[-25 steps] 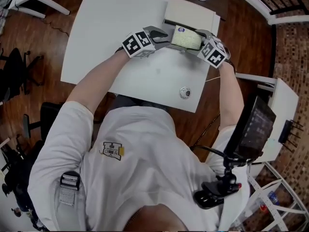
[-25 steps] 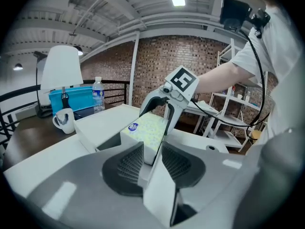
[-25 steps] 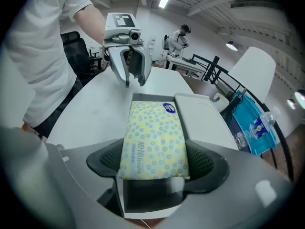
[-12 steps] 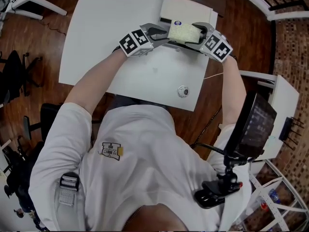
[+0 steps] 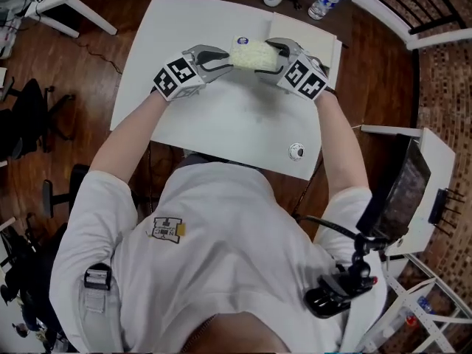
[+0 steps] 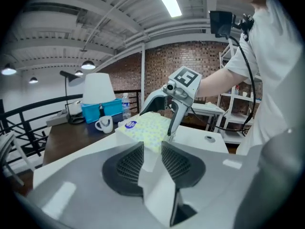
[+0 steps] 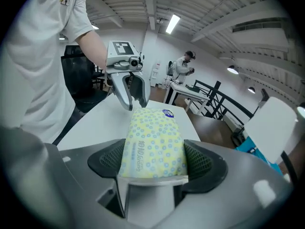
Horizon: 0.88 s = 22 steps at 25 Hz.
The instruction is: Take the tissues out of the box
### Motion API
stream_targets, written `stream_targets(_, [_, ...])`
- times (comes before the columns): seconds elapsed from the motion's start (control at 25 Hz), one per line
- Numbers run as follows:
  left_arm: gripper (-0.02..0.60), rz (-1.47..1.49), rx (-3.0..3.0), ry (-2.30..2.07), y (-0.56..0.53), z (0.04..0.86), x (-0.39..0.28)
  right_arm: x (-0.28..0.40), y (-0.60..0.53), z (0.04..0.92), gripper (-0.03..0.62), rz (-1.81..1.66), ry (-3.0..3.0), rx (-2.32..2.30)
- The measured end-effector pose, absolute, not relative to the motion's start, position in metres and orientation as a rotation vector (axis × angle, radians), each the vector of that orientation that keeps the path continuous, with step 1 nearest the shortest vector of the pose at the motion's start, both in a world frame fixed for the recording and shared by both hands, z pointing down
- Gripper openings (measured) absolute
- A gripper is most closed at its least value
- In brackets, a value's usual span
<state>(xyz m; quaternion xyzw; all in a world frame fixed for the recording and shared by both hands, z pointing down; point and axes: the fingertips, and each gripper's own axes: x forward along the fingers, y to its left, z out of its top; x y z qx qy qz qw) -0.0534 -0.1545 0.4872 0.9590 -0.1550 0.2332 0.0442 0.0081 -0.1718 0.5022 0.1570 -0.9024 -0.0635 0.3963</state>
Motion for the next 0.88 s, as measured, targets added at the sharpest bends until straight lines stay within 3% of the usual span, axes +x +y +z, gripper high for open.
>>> stream_targets(0.28, [0.115,0.835,2.69,-0.639,-0.181,0.573,-0.146,-0.075,-0.199,0.587,0.374,-0.081,-2.214,0.289])
stream_targets(0.6, [0.115,0.764,2.697,-0.582,-0.185,0.587,-0.15,-0.077,-0.206,0.584,0.442,0.031,-2.272,0.344])
stream_targets(0.88, [0.115,0.791,2.845,-0.501,-0.16,0.559,-0.141,-0.069,-0.158,0.553,0.378,-0.04,-2.289,0.384])
